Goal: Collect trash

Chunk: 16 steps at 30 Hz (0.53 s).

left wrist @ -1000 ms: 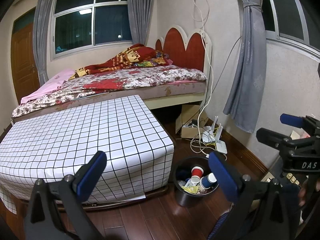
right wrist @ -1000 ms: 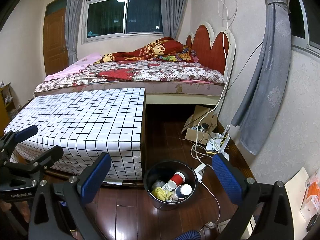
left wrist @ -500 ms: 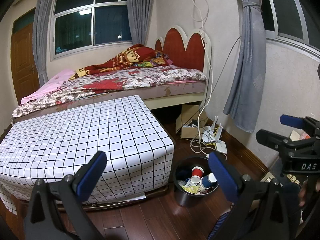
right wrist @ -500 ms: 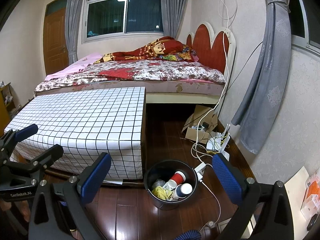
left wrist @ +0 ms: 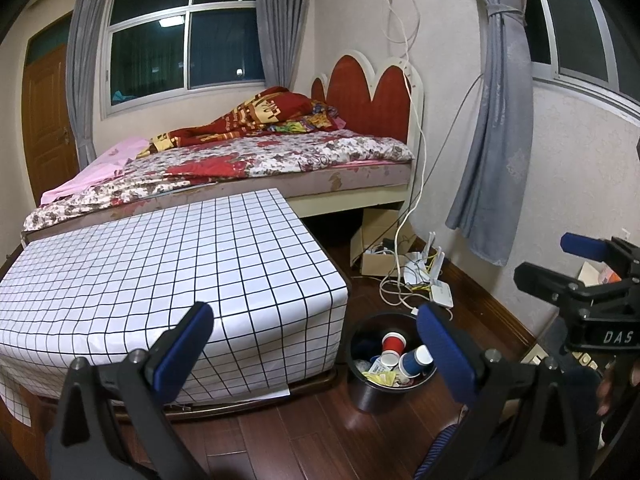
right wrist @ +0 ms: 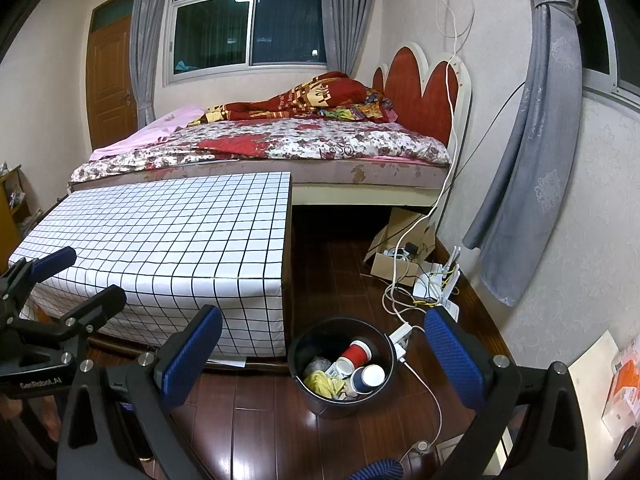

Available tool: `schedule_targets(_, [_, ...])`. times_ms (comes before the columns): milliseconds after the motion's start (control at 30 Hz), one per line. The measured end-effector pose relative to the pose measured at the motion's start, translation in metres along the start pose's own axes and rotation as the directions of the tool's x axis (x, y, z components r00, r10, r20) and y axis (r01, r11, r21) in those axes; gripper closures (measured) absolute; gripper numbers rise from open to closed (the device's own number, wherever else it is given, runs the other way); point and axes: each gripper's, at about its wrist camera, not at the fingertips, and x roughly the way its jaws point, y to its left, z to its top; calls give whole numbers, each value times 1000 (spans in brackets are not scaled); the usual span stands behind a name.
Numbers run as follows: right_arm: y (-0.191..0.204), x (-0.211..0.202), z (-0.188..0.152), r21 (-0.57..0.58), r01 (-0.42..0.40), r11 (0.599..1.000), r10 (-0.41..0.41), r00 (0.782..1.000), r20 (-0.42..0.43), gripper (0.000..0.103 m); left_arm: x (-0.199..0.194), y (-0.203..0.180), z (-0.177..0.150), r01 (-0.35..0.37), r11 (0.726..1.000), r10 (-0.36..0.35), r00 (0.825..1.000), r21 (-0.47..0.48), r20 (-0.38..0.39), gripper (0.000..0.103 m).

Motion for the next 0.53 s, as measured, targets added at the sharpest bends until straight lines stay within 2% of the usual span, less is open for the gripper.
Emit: schedule_targets(533, [3, 2, -4, 0, 3, 1000, -3, 1000, -7, 1, -2, 5, 1, 19, 1000, -20, 1000, 5, 21, 1])
